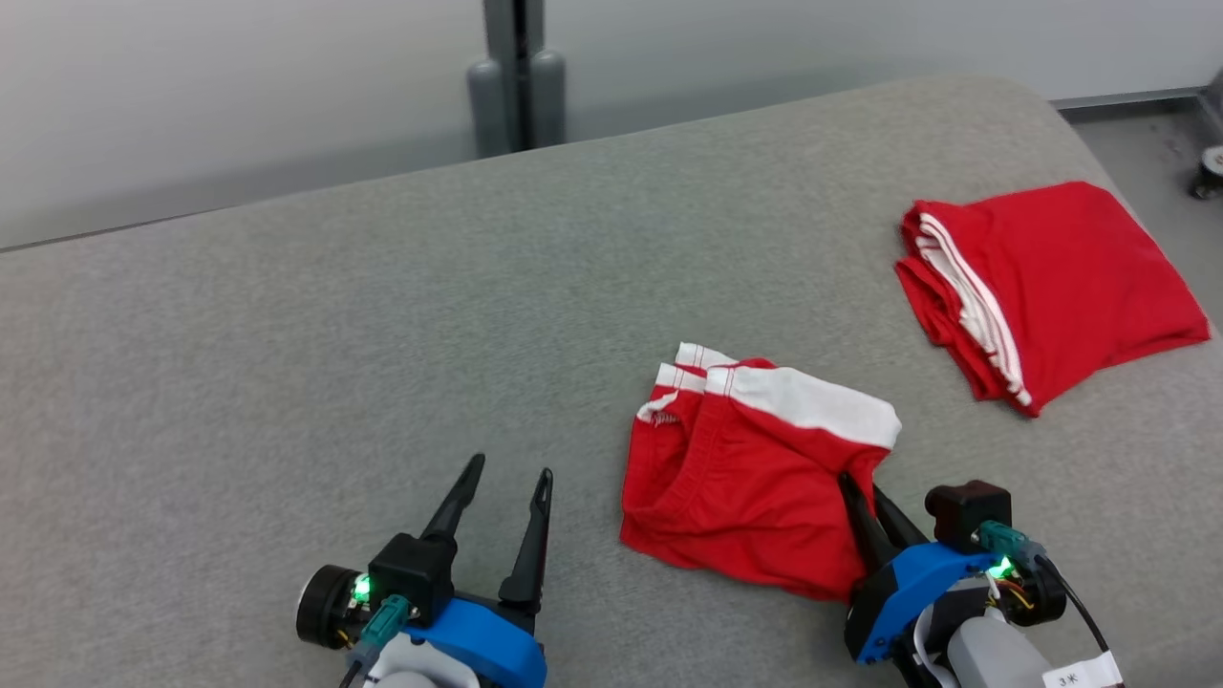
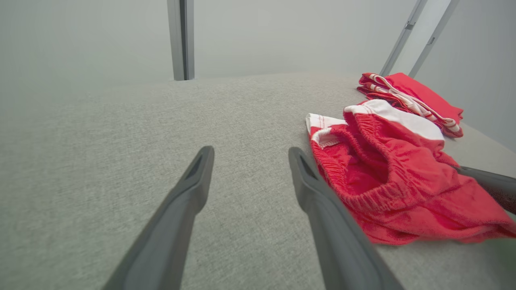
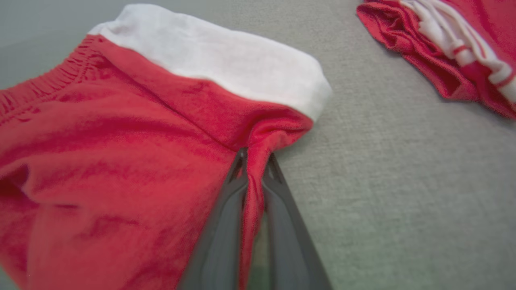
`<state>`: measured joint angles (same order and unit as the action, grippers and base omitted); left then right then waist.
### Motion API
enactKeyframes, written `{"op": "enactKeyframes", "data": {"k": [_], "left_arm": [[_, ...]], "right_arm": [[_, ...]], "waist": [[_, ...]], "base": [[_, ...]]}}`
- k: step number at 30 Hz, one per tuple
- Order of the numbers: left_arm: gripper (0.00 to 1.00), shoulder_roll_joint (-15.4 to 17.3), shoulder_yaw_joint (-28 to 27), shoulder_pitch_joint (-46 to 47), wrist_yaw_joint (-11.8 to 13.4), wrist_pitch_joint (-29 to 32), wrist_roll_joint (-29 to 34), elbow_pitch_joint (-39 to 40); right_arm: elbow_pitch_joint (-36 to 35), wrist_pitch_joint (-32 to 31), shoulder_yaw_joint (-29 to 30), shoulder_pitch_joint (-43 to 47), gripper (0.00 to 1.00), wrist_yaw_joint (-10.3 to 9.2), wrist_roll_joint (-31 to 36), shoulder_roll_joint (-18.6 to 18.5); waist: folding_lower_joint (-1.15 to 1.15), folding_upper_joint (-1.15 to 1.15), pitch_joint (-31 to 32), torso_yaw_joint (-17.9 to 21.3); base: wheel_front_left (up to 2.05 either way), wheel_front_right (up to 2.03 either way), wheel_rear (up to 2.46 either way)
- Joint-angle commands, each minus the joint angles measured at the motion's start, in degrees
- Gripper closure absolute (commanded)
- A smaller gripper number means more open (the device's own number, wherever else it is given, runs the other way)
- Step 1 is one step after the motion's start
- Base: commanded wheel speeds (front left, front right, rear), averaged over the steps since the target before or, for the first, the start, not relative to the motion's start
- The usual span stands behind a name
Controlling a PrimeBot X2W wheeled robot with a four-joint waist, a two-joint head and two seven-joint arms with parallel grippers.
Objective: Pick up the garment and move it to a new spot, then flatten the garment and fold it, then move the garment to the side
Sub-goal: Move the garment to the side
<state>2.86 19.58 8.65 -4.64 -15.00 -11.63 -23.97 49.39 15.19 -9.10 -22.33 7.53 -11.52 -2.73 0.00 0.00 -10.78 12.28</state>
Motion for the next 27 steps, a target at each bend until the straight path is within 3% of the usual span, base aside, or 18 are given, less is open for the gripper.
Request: {"op": "enactKeyframes", "data": {"k": [1,6,11,21,27], "left_arm": [[0.0,0.1,0.8,0.8,-0.4,-0.2,-0.1,0.1],[0.0,0.1,2.6,1.2,-1.1,-0.2,-0.2,-0.4],[0.0,0.1,3.8,1.9,-1.4,-0.2,0.0,-1.1],[0.0,0.1,4.3,2.0,-1.8,-0.2,0.5,-1.8],[0.0,0.1,3.7,1.6,-1.5,-0.2,0.5,-2.1]], "right_arm": [[-0.3,-0.1,-0.1,1.2,1.0,-0.08,-0.3,-0.4],[-0.9,-0.1,-0.8,1.9,1.0,-0.07,-1.1,-0.3],[-1.1,-0.1,-0.8,1.9,1.0,-0.06,-0.8,-0.3],[-1.7,-0.1,1.6,-0.4,1.0,-0.05,1.6,-0.3],[-1.2,-0.1,4.2,-5.5,1.0,-0.05,7.2,-1.4]], "waist": [[0.0,0.0,2.0,3.7],[0.0,0.0,1.6,7.4],[0.0,0.0,1.0,8.6],[0.0,0.0,-0.1,6.9],[0.0,0.0,-1.4,5.2]], "base": [[0.0,0.0,0.0],[0.0,0.0,0.0],[0.0,0.0,0.0],[0.0,0.0,0.0],[0.0,0.0,0.0]]}}
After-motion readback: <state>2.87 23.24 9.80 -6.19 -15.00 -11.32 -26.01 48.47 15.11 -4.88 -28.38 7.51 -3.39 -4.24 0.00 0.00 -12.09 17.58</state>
